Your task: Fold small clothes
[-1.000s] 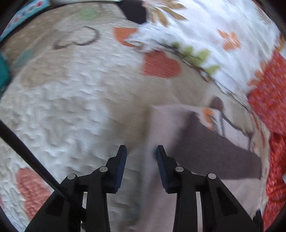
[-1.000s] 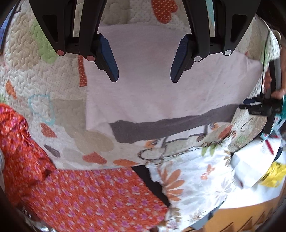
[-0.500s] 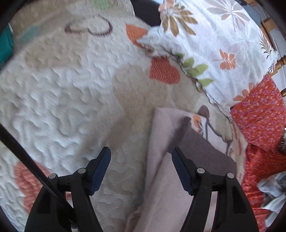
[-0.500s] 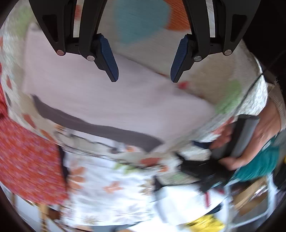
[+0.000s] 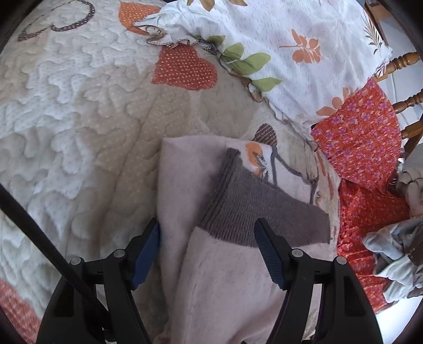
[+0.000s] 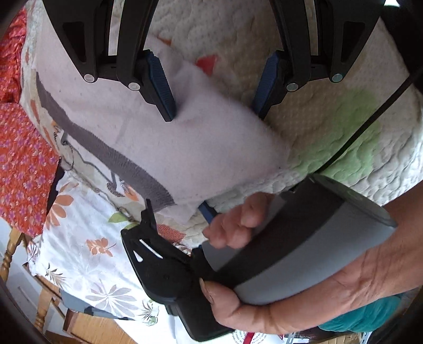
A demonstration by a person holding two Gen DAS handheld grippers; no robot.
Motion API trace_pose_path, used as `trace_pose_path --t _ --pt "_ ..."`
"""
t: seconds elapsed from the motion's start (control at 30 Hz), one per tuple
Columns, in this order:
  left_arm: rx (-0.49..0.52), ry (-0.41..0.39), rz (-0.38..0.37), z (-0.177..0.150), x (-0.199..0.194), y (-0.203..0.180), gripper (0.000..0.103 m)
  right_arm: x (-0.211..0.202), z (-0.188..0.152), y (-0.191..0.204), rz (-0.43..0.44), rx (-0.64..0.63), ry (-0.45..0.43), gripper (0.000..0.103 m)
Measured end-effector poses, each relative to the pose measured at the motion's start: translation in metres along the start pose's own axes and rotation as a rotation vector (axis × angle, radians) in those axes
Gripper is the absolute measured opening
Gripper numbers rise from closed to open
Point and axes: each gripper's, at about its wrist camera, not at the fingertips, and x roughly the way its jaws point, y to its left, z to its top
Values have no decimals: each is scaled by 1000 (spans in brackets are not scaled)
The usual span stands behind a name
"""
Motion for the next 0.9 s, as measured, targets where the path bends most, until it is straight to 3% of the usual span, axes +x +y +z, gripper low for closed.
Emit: trace_pose_path --t 0.13,0.17,0.2,0.23,0.3,0.4,0.63,0.77,0.9 --pt "5 12 -31 4 2 2 70 5 5 2 -19 7 -12 64" --pt "18 13 -23 3 2 1 68 6 6 2 -13 14 -14 59" --pt "36 13 -5 1 3 -2 58 7 7 2 2 21 -12 52" --pt "51 16 15 0 2 -3 39 8 8 1 13 24 -10 49" --pt "69 30 64 -2 6 -5 15 9 11 1 53 32 0 29" --pt "85 7 87 -6 2 -12 11 6 13 -5 83 81 7 10" --pt "115 -101 48 -19 -32 -72 10 -28 7 -67 143 274 -26 8" --pt "208 -81 37 -32 -9 -152 10 -64 -14 -122 113 382 -60 8" --pt "333 -41 -53 -54 24 -245 10 -100 -66 -196 37 566 -65 8"
